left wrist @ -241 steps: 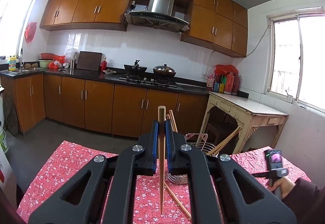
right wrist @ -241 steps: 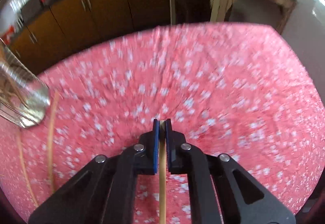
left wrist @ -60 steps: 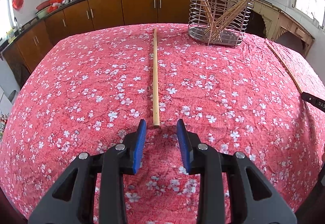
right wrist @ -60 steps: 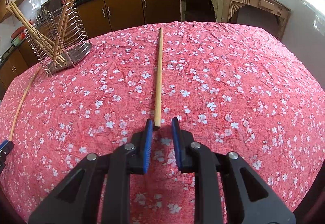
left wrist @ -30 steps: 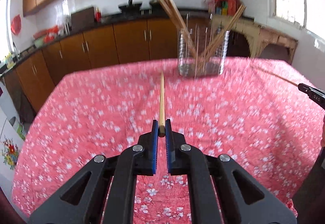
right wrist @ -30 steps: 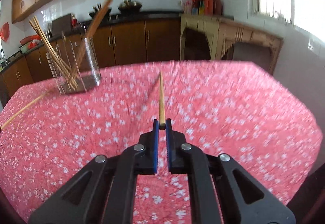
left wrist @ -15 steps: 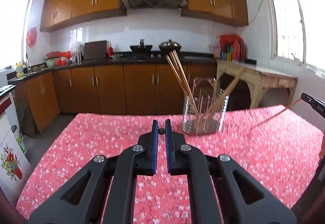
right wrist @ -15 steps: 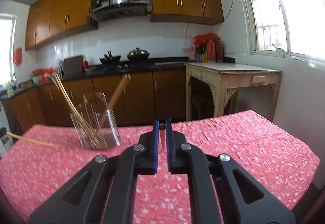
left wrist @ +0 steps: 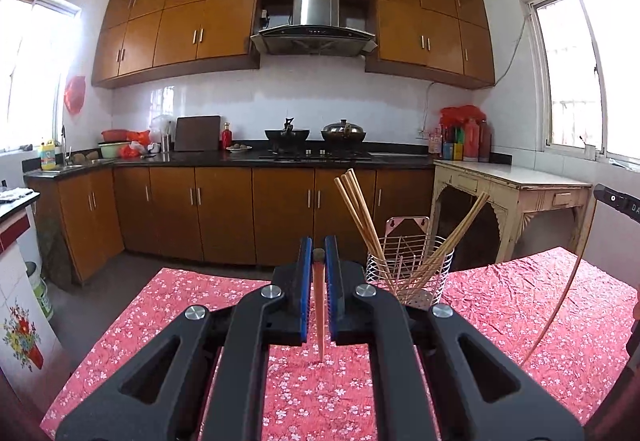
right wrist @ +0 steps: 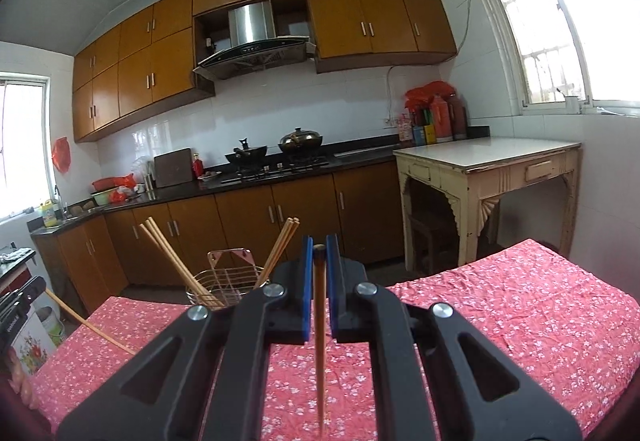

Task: Organize utensils
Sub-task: 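Lift both held chopsticks and carry them above the wire holder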

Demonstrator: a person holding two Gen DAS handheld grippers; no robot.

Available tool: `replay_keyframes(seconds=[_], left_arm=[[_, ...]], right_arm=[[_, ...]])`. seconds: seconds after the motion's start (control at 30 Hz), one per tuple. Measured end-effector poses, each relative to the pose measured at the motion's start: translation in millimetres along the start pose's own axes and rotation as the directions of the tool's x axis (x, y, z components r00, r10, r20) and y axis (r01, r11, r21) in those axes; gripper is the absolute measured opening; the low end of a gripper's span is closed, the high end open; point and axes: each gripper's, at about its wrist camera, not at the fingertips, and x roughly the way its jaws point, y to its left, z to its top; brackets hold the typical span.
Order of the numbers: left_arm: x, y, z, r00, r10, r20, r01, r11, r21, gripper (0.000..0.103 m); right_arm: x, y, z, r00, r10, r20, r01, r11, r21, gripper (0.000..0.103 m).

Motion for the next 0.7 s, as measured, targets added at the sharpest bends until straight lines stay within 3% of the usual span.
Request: replay_keyframes(seconds=[0.27,0.7], left_arm=[[4,-3,8,1.0,-0.013,0.003,0.013,1.0,-0.007,0.007],[3,-15,70,0.993,-0.064,0.098,0.067,0.997,-0.033,0.007]], right_arm=[[1,3,1,1.0,0.02,-0.008,-0.02,1.0,0.009,0.008],[-4,33,62,0.987,0.13,0.099,-0.131,0.991,0.006,0.008]])
